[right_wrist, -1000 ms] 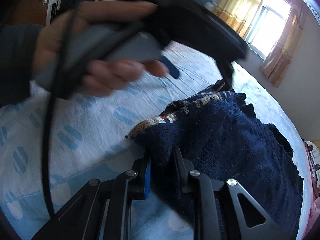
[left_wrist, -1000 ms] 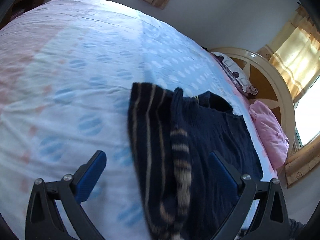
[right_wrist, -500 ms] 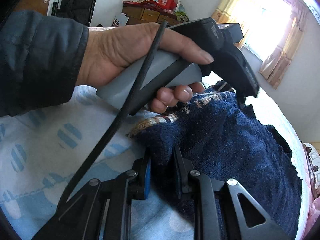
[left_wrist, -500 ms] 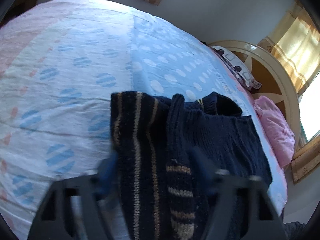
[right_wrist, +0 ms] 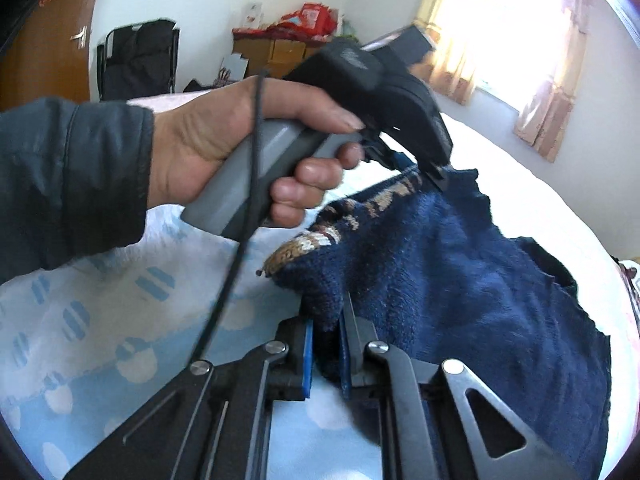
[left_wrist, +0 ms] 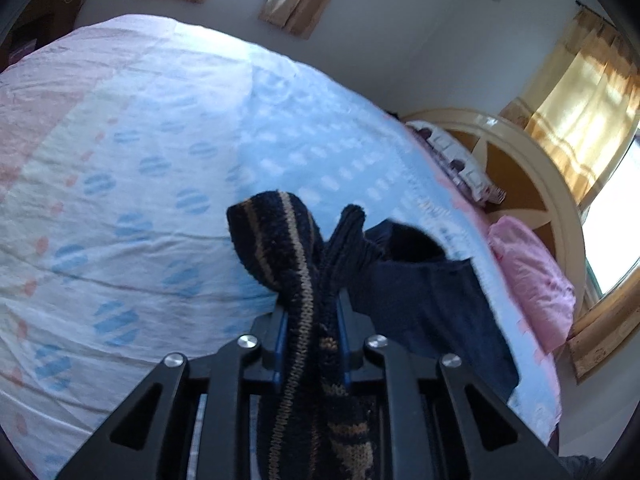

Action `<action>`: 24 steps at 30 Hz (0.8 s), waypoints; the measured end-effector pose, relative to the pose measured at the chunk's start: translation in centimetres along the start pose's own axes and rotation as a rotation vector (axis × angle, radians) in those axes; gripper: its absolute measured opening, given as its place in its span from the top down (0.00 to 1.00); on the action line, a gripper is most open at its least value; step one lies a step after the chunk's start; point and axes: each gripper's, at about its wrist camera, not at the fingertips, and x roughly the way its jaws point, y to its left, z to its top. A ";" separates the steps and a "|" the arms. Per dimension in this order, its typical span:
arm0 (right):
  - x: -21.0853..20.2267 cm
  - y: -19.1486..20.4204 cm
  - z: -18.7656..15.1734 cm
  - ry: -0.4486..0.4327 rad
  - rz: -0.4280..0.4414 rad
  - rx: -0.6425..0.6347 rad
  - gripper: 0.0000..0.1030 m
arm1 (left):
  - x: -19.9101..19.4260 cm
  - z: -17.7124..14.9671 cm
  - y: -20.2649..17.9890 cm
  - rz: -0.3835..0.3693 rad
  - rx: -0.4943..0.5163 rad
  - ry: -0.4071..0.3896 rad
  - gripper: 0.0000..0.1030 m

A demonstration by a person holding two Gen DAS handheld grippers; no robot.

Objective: Fold small clothes

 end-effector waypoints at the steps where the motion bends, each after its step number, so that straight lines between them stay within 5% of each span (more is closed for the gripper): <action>1: -0.6 -0.5 -0.2 -0.009 -0.009 0.010 0.91 | -0.1 0.1 -0.4 -0.002 0.002 -0.009 0.80; 12: -7.3 -7.6 -2.8 -0.114 -0.131 0.142 0.92 | -0.1 1.4 -7.1 -0.070 -0.013 -0.086 0.81; 24: -13.6 -15.5 -7.7 -0.186 -0.171 0.347 0.92 | 4.5 2.4 -16.1 -0.097 0.048 -0.061 0.81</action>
